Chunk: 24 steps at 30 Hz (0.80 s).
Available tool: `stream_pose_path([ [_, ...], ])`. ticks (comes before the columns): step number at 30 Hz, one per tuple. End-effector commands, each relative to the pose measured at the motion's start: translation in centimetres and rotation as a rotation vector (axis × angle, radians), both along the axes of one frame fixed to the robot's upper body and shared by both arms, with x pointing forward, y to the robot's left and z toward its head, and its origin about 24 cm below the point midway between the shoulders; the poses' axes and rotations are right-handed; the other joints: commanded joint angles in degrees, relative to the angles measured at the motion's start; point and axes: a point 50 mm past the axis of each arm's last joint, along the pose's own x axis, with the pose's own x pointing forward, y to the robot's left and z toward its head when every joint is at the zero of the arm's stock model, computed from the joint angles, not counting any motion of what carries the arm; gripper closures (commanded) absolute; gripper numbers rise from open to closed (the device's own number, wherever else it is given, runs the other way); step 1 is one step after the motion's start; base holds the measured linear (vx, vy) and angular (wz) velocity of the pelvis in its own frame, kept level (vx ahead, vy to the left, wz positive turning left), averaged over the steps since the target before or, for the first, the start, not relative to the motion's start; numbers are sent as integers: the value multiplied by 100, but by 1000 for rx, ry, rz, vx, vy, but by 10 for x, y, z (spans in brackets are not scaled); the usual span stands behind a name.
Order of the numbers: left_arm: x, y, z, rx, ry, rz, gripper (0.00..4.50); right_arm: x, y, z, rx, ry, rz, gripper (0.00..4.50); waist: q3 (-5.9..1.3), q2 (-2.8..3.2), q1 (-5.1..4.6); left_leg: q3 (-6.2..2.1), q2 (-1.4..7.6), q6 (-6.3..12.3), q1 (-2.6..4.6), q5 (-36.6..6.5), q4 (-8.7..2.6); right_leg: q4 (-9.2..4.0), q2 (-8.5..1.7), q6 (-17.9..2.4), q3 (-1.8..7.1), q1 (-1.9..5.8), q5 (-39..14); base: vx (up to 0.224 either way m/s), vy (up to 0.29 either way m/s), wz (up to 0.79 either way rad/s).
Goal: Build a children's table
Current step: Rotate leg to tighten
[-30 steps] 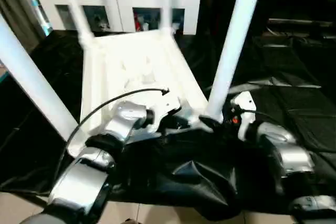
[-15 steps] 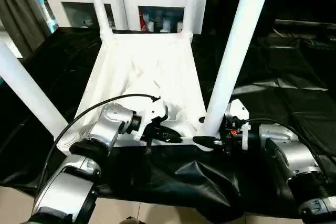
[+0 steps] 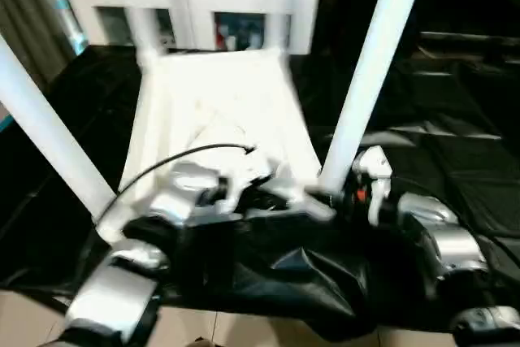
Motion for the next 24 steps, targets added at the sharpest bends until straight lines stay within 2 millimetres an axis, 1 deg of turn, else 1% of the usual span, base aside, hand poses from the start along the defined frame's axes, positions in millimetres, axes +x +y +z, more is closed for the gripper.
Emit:
stream_pose_path([
  [1, 12, -21, 17, -99, -72, 130, 450, -4, 19, -24, -53, 87, -68, 191, -287, -134, -27, -138, 221, 105, 118, -1634, -456, -534, -258, -1051, 193, 174, -1830, 0, 0, 0],
  [2, 13, -25, 16, -96, -75, 147, 450, -2, 22, -26, -47, 96, -110, 191, -294, -133, -55, -137, 223, 101, 120, -1593, -458, -535, -248, -1037, 197, 169, -1783, 0, 0, 0],
  [3, 14, -31, 16, -93, -79, 168, 450, 1, 27, -25, -37, 84, -148, 191, -294, -116, -70, -135, 221, 90, 122, -1578, -460, -534, -236, -1034, 200, 158, -1727, 0, 0, 0],
  [4, 15, -39, 16, -90, -87, 195, 450, 5, 36, -24, 1, 86, -213, 191, -295, -113, -74, -137, 223, 75, 126, -1585, -463, -536, -241, -1039, 199, 154, -1713, 0, 0, 0],
  [5, 15, -41, 16, -89, -89, 201, 450, 6, 38, -24, 11, 88, -226, 191, -298, -108, -87, -136, 219, 68, 113, -1569, -466, -528, -236, -1041, 202, 159, -1630, 0, 0, 0],
  [6, 15, -45, 16, -88, -92, 206, 450, 8, 44, -22, 27, 89, -245, 191, -306, -105, -83, -142, 210, 91, 116, -1543, -464, -525, -232, -1042, 192, 174, -1568, 0, 0, 0],
  [7, 14, -47, 16, -87, -94, 207, 450, 9, 47, -22, 35, 92, -254, 191, -311, -102, -82, -131, 211, 134, 115, -1494, -453, -519, -231, -1067, 204, 166, -1408, 0, 0, 0],
  [8, 13, -51, 17, -94, -92, 197, 450, 8, 53, -21, 34, 89, -224, 191, -315, -102, -74, -134, 212, 159, 111, -1453, -453, -513, -231, -1080, 199, 180, -1324, 0, 0, 0],
  [9, 13, -53, 17, -99, -90, 190, 450, 7, 58, -21, 35, 84, -188, 191, -320, -88, -65, -126, 206, 220, 105, -1380, -443, -499, -227, -1111, 197, 191, -1154, 0, 0, 0],
  [10, 12, -55, 17, -101, -89, 180, 450, 6, 62, -20, 35, 78, -152, 135, -321, -95, -62, -120, 207, 273, 98, -1318, -437, -494, -228, -1138, 197, 197, -1021, 0, 0, 0],
  [11, 11, -56, 17, -95, -93, 162, 450, 4, 64, -19, 13, 53, -113, 121, -318, -98, -63, -120, 207, 290, 95, -1305, -439, -491, -226, -1146, 195, 202, -995, 0, 0, 0],
  [13, 10, -55, 16, -91, -96, 155, 450, 4, 64, -18, 7, 41, -100, 114, -310, -104, -62, -120, 208, 301, 93, -1388, -442, -506, -238, -1130, 190, 205, -1143, 0, 0, 0],
  [16, 7, -47, 14, -84, -89, 90, 450, 5, 53, -12, 10, 10, -43, 75, -307, -104, -56, -124, 218, 307, 101, -1431, -447, -515, -239, -1121, 194, 204, -1236, 0, 0, 0],
  [19, 3, -40, 13, -92, -73, 12, 450, 1, 47, -6, 29, 7, 52, 72, -325, -116, -39, -124, 217, 418, 79, -1296, -426, -482, -239, -1156, 191, 243, -961, 0, 0, 0],
  [20, -1, -33, 12, -91, -59, -43, 450, -3, 42, -2, 32, 2, 121, 72, -327, -114, -40, -113, 214, 494, 70, -1169, -414, -470, -232, -1203, 188, 246, -749, 0, 0, 0],
  [21, -2, -29, 11, -86, -52, -69, 450, -5, 39, 0, 29, -1, 155, 72, -328, -110, -16, -112, 225, 579, 64, -1070, -402, -445, -233, -1267, 179, 259, -582, 0, 0, 0],
  [22, -2, -29, 11, -86, -52, -69, 450, -5, 39, 0, 29, -1, 155, 72, -333, -102, -8, -94, 232, 637, 67, -998, -391, -429, -225, -1328, 170, 249, -473, 0, 0, 0],
  [23, -4, -22, 11, -79, -46, -110, 450, -7, 33, 3, 29, 3, 197, 72, -331, -90, -15, -94, 237, 638, 64, -987, -394, -423, -226, -1360, 168, 243, -468, 0, 0, 0],
  [24, -6, -15, 10, -72, -32, -145, 450, -10, 27, 6, 29, 8, 249, 72, -341, -94, -1, -92, 238, 633, 63, -979, -385, -412, -217, -1393, 162, 250, -446, 0, 0, 0],
])
